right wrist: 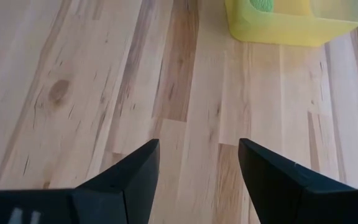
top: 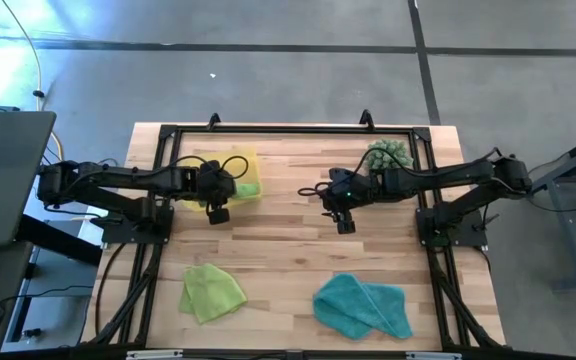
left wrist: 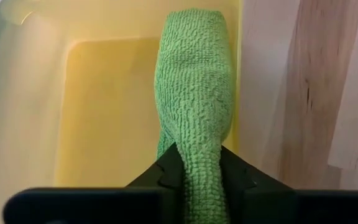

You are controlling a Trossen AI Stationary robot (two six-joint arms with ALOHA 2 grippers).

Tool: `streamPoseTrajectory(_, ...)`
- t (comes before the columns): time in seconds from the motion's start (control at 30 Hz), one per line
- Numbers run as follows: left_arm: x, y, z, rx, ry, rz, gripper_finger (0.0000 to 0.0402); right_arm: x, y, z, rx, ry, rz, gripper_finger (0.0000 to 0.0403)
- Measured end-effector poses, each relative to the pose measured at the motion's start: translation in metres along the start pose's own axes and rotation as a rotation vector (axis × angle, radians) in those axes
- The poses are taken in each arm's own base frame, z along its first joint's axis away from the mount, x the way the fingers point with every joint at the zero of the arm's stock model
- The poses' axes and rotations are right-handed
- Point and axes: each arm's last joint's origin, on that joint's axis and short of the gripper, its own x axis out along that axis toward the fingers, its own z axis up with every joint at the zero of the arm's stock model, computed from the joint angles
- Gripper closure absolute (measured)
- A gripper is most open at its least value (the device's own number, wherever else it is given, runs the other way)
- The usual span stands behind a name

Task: Roll microfiber towels into tight, uniform cylinder then place into a basket
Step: Put the green microfiber towel into the yellow bin, then fold the blue microfiber towel

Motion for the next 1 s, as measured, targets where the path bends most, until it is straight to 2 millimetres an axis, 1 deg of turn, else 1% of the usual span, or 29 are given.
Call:
streamPoseTrajectory(0.3, 0.0000, -0.0011, -0.0003, -0.002, 0.002, -0.038, 0.0281, 0.0000, 0.0000, -0.0001, 0.000, 0.001, 0.000, 0.0192)
streamPoseTrajectory(0.47, 0.0000, -0.0008, -0.0007, -0.001, 0.006, -0.027, 0.0252, 0.0000, 0.0000, -0.0002, 0.000, 0.002, 0.000, 0.0192)
streamPoseTrajectory(0.7, 0.0000, -0.0012, -0.0018, 0.003, 0.017, -0.040, 0.0230, 0.0000, 0.0002, -0.0006, 0.000, 0.006, 0.002, 0.0192)
streamPoseTrajectory(0.8, -0.0004, -0.0025, -0.0064, 0.014, 0.062, -0.078, 0.0230, 0.0000, 0.0002, -0.0006, 0.004, 0.006, 0.002, 0.0192)
streamPoseTrajectory(1.0, -0.0003, -0.0015, -0.0060, -0.012, 0.061, -0.045, 0.0229, 0.0000, 0.0002, -0.0007, 0.007, 0.007, 0.002, 0.0192)
